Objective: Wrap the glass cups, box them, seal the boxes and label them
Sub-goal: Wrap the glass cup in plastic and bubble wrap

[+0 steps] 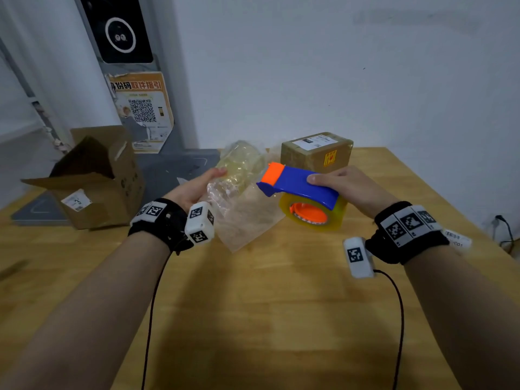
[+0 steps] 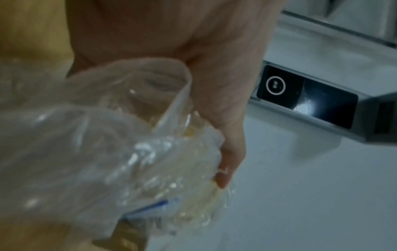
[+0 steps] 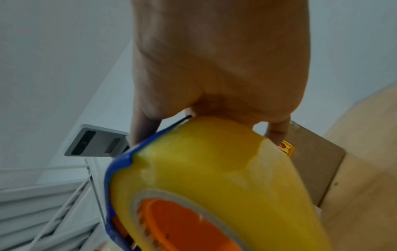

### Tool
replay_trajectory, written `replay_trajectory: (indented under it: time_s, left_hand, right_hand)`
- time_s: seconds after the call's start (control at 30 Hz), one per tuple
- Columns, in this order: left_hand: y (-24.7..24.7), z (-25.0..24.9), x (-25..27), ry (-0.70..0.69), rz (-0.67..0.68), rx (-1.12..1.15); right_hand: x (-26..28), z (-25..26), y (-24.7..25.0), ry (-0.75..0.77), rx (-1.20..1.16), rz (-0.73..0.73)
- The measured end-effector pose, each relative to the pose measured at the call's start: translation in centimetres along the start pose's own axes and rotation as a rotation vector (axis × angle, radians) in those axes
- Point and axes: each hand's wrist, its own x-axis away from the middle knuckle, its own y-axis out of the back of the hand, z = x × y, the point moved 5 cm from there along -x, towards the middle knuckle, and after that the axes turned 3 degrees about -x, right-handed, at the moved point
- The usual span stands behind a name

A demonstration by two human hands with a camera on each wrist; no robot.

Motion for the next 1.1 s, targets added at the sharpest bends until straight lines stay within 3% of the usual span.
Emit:
replay_trajectory:
  time_s: [0.17,0.23,0.4,0.57,0.63,0.7,0.8,0.97,1.1]
  left_hand:
    - [-2.7,-0.7,1.0,-0.036,0.268,0.165]
    - [-3.4,-0.7,0.9,-0.030,0.302,0.211]
    - [-4.2,-0.3,1.5,-0.061,0.267,0.228]
    - [-3.8,0.7,1.8,-0.092,0.364,0.261]
    - [-3.9,0.9,1.7,-0.041,0.350,0.306]
    - [-3.5,1.1,1.2,-0.005,0.256,0.232]
    - [-2.7,0.9,0.6,-0.065,0.201,0.107]
    - [-2.5,1.5,0.7,-0.070,0.283,0.021]
    - [-3.1,1.5,1.0,-0.089,0.209,-0.087]
  right_hand:
    - [0.3,-0.4,-0.6,-0.006,-0.044,0.012]
    - [0.2,-0.5,-0.9,-0.005,-0.047,0.012]
    - [0.1,-0.7,-1.5,-0.011,-0.030,-0.027]
    - [-0.1,-0.4,-1.2,0.025,-0.048,-0.057]
    - [0.0,-0.2,-1.2,0.047,-0.085,-0.049]
    - [0.2,0.3,-1.4,0.068,-0.110,-0.033]
    - [0.3,1.5,-1.7,0.096,-0.061,-0.021]
    - [0.3,2.0,-2.4,0.122,0.076,0.034]
    - [0.2,2.2,-3.3,0.135,0.049,0.054]
